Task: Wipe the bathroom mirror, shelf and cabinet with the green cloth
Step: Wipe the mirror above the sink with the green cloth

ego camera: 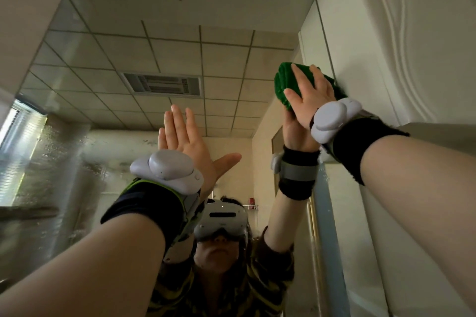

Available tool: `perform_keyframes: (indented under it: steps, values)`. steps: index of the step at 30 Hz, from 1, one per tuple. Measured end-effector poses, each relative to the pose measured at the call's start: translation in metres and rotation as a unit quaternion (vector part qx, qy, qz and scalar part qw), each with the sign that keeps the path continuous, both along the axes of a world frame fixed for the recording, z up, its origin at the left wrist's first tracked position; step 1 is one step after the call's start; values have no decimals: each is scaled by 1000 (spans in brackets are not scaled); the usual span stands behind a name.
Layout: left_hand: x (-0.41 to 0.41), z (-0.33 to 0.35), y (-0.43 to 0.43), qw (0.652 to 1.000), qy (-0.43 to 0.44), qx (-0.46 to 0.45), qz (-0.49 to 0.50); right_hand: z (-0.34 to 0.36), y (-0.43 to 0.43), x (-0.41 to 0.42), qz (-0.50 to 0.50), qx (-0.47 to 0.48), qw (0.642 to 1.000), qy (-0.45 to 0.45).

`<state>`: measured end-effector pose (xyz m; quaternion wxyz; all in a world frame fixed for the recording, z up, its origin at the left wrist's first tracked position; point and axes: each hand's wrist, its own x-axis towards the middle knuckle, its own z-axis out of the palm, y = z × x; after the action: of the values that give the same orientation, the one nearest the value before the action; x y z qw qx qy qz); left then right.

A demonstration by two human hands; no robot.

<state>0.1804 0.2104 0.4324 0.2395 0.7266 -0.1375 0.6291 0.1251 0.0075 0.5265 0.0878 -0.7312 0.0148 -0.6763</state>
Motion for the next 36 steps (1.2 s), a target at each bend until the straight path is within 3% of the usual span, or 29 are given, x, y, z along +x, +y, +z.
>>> perform_keyframes:
  steps: [12,36]
  values:
    - [5,-2,1,1000,-18,5,13,1,-7,7,-9,27,999,-45]
    - [7,0,1,1000,-8,9,23,-80,-8,8,-33,41,998,-44]
